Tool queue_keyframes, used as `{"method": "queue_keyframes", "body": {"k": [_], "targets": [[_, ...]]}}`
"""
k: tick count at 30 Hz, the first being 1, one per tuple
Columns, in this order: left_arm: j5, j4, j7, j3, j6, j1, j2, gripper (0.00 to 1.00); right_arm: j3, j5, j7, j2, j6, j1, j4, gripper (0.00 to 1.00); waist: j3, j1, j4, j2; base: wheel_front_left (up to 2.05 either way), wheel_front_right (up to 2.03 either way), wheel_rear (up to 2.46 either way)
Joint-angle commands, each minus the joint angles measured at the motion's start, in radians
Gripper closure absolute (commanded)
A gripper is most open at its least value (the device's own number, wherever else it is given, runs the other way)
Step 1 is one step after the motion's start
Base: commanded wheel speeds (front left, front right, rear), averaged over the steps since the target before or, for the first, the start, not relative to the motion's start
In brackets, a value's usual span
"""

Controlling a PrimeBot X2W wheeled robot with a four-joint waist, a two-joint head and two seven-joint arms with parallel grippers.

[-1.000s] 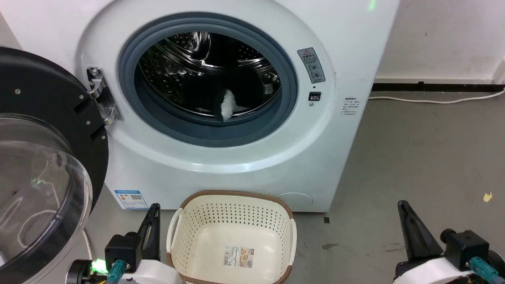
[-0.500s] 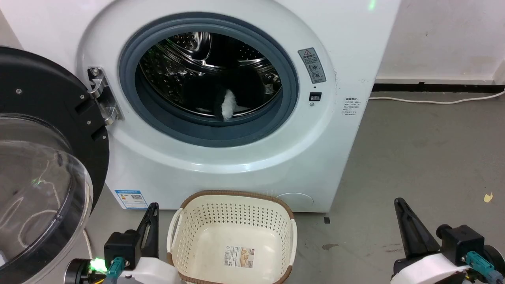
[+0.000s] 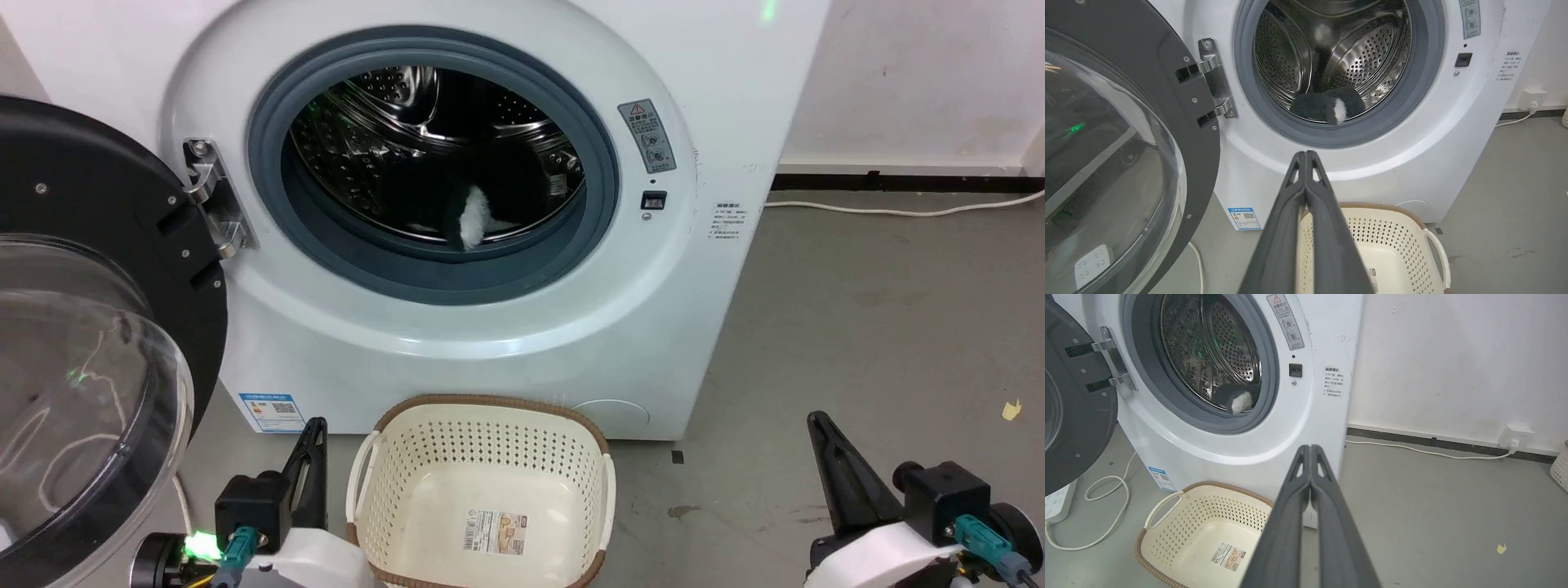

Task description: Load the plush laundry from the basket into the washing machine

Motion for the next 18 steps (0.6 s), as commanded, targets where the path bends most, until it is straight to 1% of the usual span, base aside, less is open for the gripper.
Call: {"method": "queue_keyframes", "body": {"k": [1,18], "targets": [[0.010,-0.007,0.009,0.003,0.002,-0.014,-0.006,1.00,0.003,-0.008,0.004,0.000,-0.001,-0.016,-0.007,1.00,0.000,0.0000,0.000,0.0000,0.00,0.00,0.00],[0.024,-0.025,0.043,0.012,0.002,-0.017,-0.013,1.00,0.009,-0.027,0.039,0.000,-0.001,-0.023,-0.013,1.00,-0.001,0.0000,0.002,0.0000,0.00,0.00,0.00]]}}
